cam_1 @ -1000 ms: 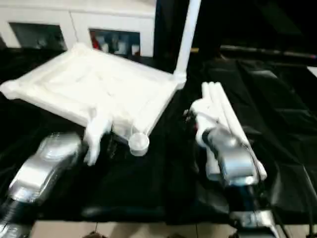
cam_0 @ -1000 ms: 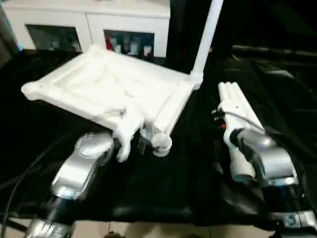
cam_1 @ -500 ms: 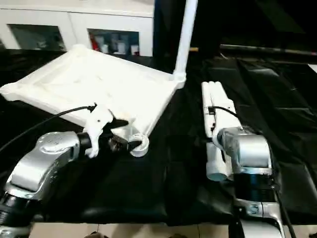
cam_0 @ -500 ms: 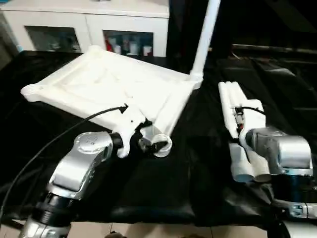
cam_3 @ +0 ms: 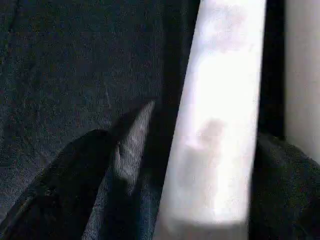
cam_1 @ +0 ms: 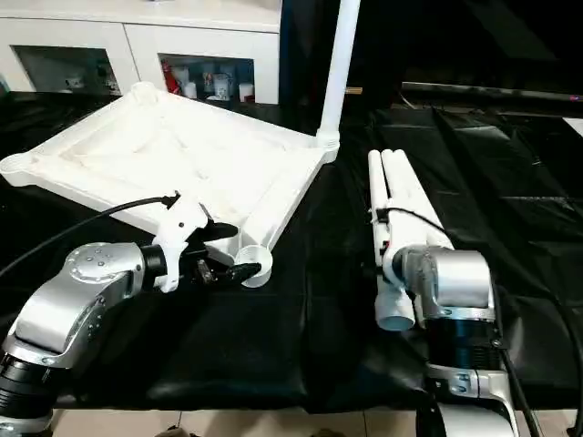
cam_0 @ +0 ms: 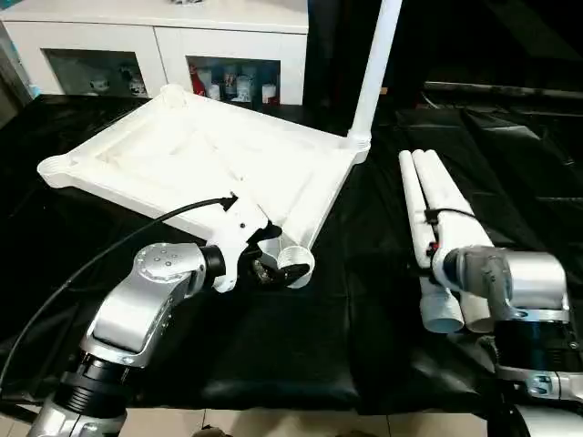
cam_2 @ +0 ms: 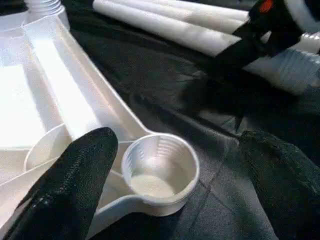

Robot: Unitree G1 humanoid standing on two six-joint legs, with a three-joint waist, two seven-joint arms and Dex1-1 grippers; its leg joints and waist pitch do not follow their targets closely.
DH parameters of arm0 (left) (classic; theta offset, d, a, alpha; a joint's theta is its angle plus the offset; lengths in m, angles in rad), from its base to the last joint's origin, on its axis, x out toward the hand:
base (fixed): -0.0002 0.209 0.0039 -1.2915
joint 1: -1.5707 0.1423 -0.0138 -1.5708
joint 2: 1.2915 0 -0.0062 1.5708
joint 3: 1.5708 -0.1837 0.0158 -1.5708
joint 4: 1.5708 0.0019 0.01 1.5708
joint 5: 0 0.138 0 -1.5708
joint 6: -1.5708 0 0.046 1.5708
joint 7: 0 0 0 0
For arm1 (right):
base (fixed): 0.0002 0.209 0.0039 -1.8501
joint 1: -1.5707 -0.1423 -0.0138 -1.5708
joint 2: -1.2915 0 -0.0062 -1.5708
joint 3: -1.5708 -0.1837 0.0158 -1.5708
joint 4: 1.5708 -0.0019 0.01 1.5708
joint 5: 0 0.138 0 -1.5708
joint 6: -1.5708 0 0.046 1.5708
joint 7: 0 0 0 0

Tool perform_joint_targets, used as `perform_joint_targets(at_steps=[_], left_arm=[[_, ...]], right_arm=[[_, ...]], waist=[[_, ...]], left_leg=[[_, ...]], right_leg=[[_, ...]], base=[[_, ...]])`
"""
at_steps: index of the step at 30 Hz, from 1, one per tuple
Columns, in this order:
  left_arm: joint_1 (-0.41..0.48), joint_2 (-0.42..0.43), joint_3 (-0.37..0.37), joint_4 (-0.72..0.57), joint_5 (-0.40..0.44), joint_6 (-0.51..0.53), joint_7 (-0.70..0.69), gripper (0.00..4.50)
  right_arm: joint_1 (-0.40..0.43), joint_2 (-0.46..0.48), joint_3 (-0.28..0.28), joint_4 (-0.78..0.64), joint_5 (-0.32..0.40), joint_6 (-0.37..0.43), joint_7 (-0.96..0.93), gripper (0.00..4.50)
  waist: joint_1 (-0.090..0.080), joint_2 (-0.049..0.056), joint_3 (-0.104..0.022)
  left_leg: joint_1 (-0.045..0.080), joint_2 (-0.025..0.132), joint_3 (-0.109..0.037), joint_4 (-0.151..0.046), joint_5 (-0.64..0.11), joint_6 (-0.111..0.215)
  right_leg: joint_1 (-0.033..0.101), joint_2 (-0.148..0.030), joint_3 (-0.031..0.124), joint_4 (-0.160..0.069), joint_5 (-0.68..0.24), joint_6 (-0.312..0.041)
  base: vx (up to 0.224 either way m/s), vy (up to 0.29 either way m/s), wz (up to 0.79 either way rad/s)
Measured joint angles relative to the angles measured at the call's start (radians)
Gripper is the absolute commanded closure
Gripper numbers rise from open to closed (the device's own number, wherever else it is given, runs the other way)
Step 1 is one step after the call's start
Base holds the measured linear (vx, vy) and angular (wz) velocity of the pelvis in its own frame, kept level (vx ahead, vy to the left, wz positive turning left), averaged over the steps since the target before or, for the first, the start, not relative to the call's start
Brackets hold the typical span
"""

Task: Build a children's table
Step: Pick table leg

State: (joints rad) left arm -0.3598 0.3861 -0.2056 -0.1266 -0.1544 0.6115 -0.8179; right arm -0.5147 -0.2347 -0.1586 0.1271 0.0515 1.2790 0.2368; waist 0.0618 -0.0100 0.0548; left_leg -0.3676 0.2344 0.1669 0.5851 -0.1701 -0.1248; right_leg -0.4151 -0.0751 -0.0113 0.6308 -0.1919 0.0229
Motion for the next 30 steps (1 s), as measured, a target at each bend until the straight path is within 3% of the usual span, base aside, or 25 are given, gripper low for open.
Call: perform_joint_targets(at_steps=[20,26,30], left_arm=[[-0.004,-0.009,0.009,-0.003,-0.007,0.002,0.042,0.0],[-0.038,-0.088,0.069,0.036,-0.005,0.014,0.165,0.0],[-0.06,-0.165,0.142,0.059,-0.007,0.048,0.287,0.0]], right_arm=[[-0.014,0.018,-0.011,0.034,0.017,-0.016,-0.035,2.11],[-0.014,0.035,-0.027,0.035,0.02,-0.038,-0.048,2.57],[-0.014,0.05,-0.057,0.03,0.025,-0.053,-0.067,2.64]], waist=[[0.0,0.0,0.0],[0.001,-0.001,0.0],[0.001,-0.001,0.0]], left_leg=[[0.001,0.0,0.0,0.001,0.0,0.0],[0.001,0.0,0.0,0.002,0.0,-0.001],[0.0,0.0,0.0,0.002,0.0,0.0]], right_leg=[[0.002,0.0,0.0,0.001,0.001,0.0],[0.002,0.0,0.0,0.001,0.001,0.001],[0.002,0.0,0.0,0.001,0.001,0.001]], base=[[0.0,0.0,0.0],[0.0,0.0,0.0],[0.0,0.0,0.0]])
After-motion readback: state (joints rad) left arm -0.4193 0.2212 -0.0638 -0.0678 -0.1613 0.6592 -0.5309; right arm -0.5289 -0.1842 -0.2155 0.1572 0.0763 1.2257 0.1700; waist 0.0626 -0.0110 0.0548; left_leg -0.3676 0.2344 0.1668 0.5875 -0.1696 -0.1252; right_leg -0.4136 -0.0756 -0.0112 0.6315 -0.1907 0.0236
